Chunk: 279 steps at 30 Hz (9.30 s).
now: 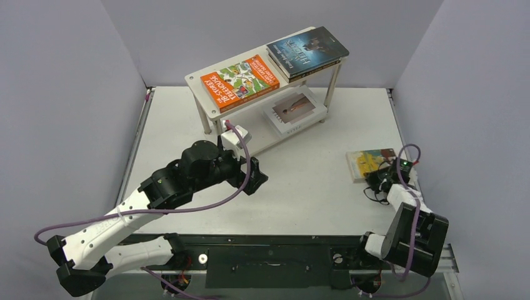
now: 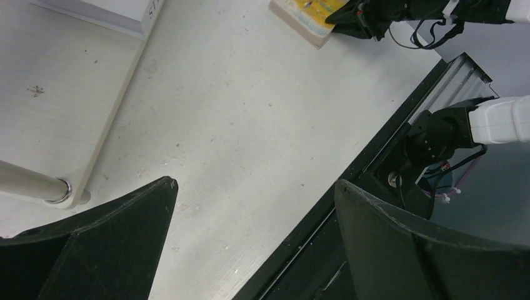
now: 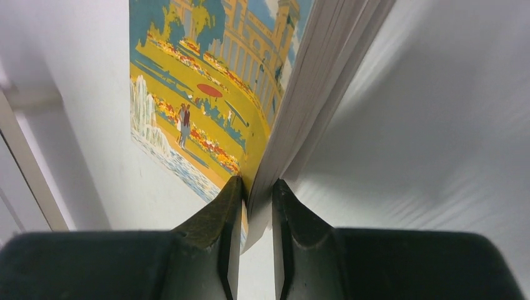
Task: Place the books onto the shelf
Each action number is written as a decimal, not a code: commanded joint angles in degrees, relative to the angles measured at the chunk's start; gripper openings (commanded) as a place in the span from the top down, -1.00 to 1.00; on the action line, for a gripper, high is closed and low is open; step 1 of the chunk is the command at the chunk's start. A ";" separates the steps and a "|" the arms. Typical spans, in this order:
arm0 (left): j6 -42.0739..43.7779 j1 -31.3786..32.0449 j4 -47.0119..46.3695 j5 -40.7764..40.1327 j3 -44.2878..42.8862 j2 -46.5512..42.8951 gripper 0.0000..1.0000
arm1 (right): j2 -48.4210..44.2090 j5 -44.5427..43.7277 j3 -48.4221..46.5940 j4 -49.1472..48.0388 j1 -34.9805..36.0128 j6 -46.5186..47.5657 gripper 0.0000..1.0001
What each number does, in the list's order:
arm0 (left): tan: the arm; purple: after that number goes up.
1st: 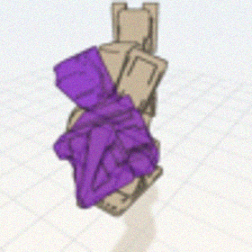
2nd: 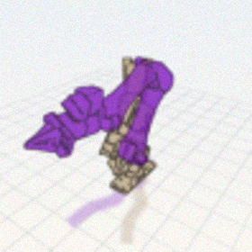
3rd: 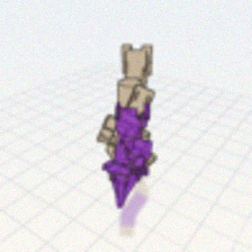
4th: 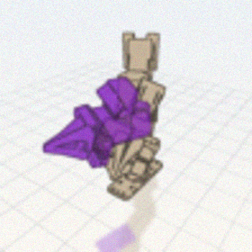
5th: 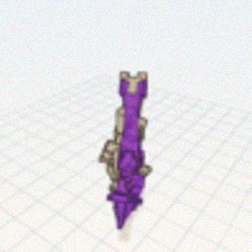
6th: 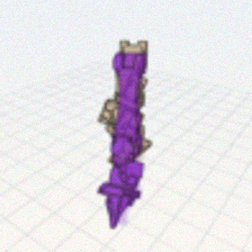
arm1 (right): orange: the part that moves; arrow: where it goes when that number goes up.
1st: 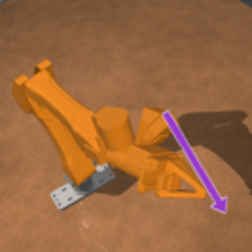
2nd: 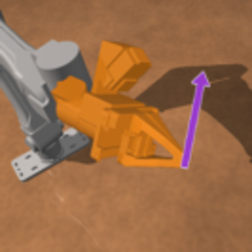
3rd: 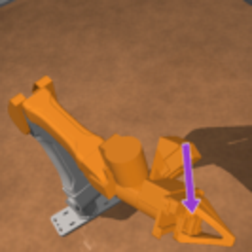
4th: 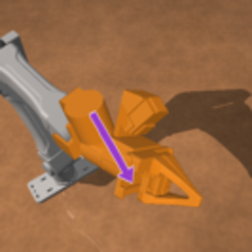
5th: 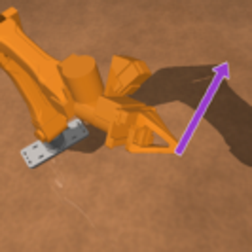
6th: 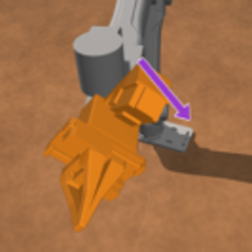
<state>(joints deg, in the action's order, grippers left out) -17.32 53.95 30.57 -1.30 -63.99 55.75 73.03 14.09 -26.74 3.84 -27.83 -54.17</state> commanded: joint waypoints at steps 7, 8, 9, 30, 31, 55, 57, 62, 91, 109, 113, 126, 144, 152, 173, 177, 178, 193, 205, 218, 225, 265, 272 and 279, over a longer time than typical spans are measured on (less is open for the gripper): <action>-0.34 -2.19 -3.02 1.30 -1.08 0.22 -0.93 | -13.99 1.14 4.79 16.99 29.09 3.11 1.00; -0.34 -2.30 -3.09 1.30 -1.15 0.59 -0.93 | -14.64 1.61 4.69 18.14 30.40 4.34 1.00; -0.34 -2.33 -3.16 2.60 -1.19 0.81 -0.93 | -15.59 2.74 4.20 20.36 33.05 5.09 1.00; -1.55 1.97 -11.12 21.59 -2.93 23.64 -0.93 | -18.69 -9.40 -3.27 20.38 31.21 7.64 -0.39; -1.65 2.65 -11.71 21.27 -3.31 26.94 -0.93 | -17.87 -8.67 -3.12 18.73 30.71 7.43 -0.36; -6.54 2.25 -16.63 17.19 -2.23 42.14 -0.95 | 0.59 -5.92 -16.24 15.49 37.58 22.41 -0.07; -7.00 2.18 -16.52 16.58 -2.49 42.83 -0.95 | -3.23 -9.07 -14.02 15.99 35.92 20.54 -0.41; -9.13 2.20 -15.32 15.01 -5.71 47.52 -0.96 | -18.60 -11.73 -5.67 19.77 26.48 15.52 -0.46; -11.30 -0.87 -16.62 20.78 3.30 23.76 -0.98 | 16.30 -1.24 -16.09 1.35 23.11 5.28 0.69; -3.64 -1.99 -9.92 11.83 4.57 19.92 -0.94 | 6.87 3.39 -15.98 2.26 34.73 14.28 0.53; -2.72 -1.21 -13.62 12.78 3.40 24.27 -0.94 | -7.50 -6.79 -9.25 10.47 31.24 14.70 0.04; 6.56 2.03 -16.51 9.35 -19.49 51.45 -0.99 | -34.29 -14.79 7.12 23.27 29.43 3.22 -0.06; 13.40 1.28 -3.95 12.72 -42.04 75.69 -0.93 | -39.68 -10.85 9.16 27.98 29.33 1.17 -0.04; 7.21 2.36 -3.93 14.41 -23.30 62.27 -0.87 | -42.32 -9.63 6.10 39.71 29.50 2.03 -0.10; -6.22 0.82 -12.71 22.76 -10.00 55.32 -0.03 | -36.77 -3.69 20.23 6.27 51.63 -20.79 -0.12; -7.83 0.87 -13.55 24.76 -10.14 53.34 0.63 | -36.66 -4.45 21.41 2.92 51.65 -22.33 -0.12; -8.35 0.88 -13.62 24.98 -10.29 52.56 0.88 | -36.15 -4.52 21.48 2.57 51.65 -22.48 -0.12; -22.10 -5.58 -30.58 36.23 2.35 40.33 1.00 | -34.37 1.91 24.74 -4.22 49.52 -16.90 -0.29; -23.94 -7.25 -34.02 36.72 5.69 35.91 1.00 | -26.70 10.40 28.37 -17.65 49.10 -14.76 -0.34; -22.15 -7.53 -31.34 35.08 4.90 37.08 1.00 | -41.43 13.65 30.45 -25.25 49.02 -22.21 -0.07; -21.73 -7.56 -30.77 35.42 4.06 38.60 1.00 | -47.00 13.27 32.17 -24.57 49.06 -23.64 0.11; 3.57 -4.80 10.04 3.18 -25.49 -1.19 -0.93 | -35.44 17.72 -23.96 17.26 49.69 11.94 1.00; 2.90 -7.13 14.93 -7.98 -28.49 -1.42 -0.93 | -25.26 18.92 -40.75 -0.91 51.84 5.01 1.00; 1.22 -7.16 11.69 -10.93 -27.52 -6.40 -0.93 | -10.18 10.72 -57.47 -14.82 57.27 -1.68 1.00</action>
<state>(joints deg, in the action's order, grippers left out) -15.14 47.11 43.66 -7.79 -91.77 52.88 56.38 30.89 -74.19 5.52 26.59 -50.59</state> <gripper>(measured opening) 0.965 0.218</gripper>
